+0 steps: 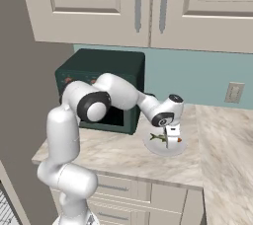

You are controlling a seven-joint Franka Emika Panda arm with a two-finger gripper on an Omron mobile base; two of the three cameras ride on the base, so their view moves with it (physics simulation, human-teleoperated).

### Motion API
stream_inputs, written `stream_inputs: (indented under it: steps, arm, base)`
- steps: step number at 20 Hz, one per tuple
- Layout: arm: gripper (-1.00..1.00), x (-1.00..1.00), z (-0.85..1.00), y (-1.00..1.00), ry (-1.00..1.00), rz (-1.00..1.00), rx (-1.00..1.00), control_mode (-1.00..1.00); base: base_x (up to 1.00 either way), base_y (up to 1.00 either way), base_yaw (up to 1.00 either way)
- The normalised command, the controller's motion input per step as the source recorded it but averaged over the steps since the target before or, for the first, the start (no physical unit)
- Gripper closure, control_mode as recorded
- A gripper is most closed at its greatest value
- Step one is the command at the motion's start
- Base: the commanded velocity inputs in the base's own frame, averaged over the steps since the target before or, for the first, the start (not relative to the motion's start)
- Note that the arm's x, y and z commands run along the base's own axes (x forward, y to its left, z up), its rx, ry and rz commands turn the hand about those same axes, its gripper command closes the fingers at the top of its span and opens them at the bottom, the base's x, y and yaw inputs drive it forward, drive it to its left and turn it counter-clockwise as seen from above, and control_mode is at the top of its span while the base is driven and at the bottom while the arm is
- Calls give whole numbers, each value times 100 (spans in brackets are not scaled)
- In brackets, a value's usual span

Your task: Place the fish on the bottom rack of the oven, and slide the tray back inside. Close the oven door.

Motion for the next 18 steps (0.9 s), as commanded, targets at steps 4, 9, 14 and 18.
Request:
stream_inputs:
  steps: [4, 9, 14, 18]
  arm:
    - [100, 22, -29, 17, 1, -1, 0, -100]
    - [100, 1, 0, 0, 0, 0, 0, -100]
    - [100, 5, -3, 1, 0, 7, 0, -100]
    - [100, -33, 42, -7, -12, 12, 0, -100]
  base:
    - [0, 0, 0]
    - [0, 0, 0]
    - [0, 0, 0]
    - [0, 0, 0]
